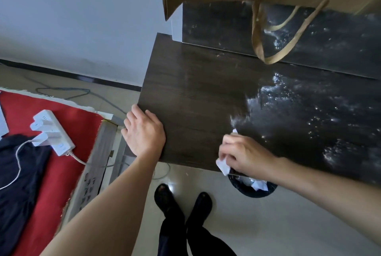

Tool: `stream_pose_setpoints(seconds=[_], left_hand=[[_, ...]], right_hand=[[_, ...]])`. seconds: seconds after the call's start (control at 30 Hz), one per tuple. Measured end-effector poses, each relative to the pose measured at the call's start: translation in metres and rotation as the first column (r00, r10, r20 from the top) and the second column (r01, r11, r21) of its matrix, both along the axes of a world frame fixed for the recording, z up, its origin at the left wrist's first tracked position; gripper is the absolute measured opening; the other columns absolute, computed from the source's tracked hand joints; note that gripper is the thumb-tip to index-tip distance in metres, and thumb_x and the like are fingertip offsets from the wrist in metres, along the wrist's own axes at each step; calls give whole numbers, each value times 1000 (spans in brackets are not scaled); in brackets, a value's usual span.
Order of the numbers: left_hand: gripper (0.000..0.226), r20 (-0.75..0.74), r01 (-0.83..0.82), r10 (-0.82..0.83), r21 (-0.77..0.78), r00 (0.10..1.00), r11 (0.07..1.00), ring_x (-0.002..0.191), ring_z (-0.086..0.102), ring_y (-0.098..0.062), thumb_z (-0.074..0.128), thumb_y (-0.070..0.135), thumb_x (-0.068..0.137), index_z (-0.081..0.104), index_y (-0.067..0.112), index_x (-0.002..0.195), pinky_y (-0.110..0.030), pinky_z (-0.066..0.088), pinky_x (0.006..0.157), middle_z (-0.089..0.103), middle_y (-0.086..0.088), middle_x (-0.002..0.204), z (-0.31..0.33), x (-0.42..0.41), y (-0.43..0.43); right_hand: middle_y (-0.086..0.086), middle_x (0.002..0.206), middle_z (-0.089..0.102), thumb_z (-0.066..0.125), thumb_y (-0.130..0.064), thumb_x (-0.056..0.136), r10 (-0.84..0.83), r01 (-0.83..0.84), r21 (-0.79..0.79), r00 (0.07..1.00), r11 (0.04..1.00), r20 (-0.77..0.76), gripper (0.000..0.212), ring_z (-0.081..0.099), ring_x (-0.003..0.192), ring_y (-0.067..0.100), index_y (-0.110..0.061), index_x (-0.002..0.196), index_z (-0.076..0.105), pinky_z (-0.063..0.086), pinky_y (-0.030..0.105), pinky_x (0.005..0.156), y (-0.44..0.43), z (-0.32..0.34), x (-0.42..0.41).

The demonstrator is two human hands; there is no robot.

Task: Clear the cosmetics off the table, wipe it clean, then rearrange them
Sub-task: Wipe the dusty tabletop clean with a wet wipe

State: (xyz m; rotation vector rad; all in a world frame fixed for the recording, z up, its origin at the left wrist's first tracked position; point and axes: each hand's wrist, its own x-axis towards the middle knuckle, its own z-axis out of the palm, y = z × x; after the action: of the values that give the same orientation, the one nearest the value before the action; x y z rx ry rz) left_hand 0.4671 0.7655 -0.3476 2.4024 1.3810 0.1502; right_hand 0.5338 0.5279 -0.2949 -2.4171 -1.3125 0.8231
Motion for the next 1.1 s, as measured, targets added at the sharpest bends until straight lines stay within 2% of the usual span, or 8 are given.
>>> stream_pose_setpoints(seconds=[0.1,0.23,0.33,0.5,0.67,0.9,1.0,1.1], left_hand=[[36,7,-2,2,5,1000,1000,115,47,-35,32,29,96,42,8,125,-49,35,93,53,-15,123,0,0,0],[35,22,-10,10,11,1000,1000,115,48,-36,31,29,96,43,8,122,-49,35,93,53,-16,122,-1,0,0],[37,42,-8,8,11,999,1000,118,45,-35,32,30,97,43,9,125,-48,33,95,51,-16,125,-2,-2,1],[41,50,8,-10,33,999,999,122,39,-36,38,27,95,42,7,131,-47,30,99,46,-19,130,-1,-5,1],[43,77,264,-276,131,958,955,132,32,-36,50,14,86,48,11,129,-46,25,111,39,-16,142,-1,-13,-29],[38,111,343,-364,173,925,923,138,29,-37,41,11,88,54,8,123,-47,20,114,42,-19,142,-13,-16,-58],[37,113,361,-386,192,916,913,138,29,-37,41,11,88,53,7,122,-47,21,114,42,-19,142,-12,-16,-58],[37,104,371,-391,167,915,913,138,28,-37,42,10,88,52,7,123,-48,19,114,40,-20,143,-11,-16,-58]], right_hand=[[-7,80,60,55,-9,76,-43,37,-135,998,990,-44,20,54,78,11,-20,75,71,41,26,67,-6,18,18],[-8,77,57,59,-5,76,-398,386,129,914,913,80,19,58,78,16,-17,80,72,37,23,62,43,13,91],[-2,87,57,54,-3,79,-505,487,165,859,858,89,24,57,83,21,-17,89,70,37,24,65,62,-10,107],[4,83,55,54,-2,73,-353,335,130,923,933,153,16,53,80,26,-15,76,64,33,29,64,-7,-17,18],[-8,71,51,52,-8,73,-241,260,-222,964,940,111,18,55,71,20,-20,66,63,43,31,61,-70,17,-14],[-5,80,51,50,-6,77,-352,345,102,933,933,69,21,48,76,18,-19,80,66,33,27,65,15,-6,18],[1,75,54,39,-10,73,-239,195,211,948,958,208,23,47,71,22,-16,70,62,34,29,64,-5,-23,-21],[1,70,51,39,-10,72,-111,67,140,935,988,337,22,48,64,21,-16,61,57,31,26,73,-71,-25,-56]])
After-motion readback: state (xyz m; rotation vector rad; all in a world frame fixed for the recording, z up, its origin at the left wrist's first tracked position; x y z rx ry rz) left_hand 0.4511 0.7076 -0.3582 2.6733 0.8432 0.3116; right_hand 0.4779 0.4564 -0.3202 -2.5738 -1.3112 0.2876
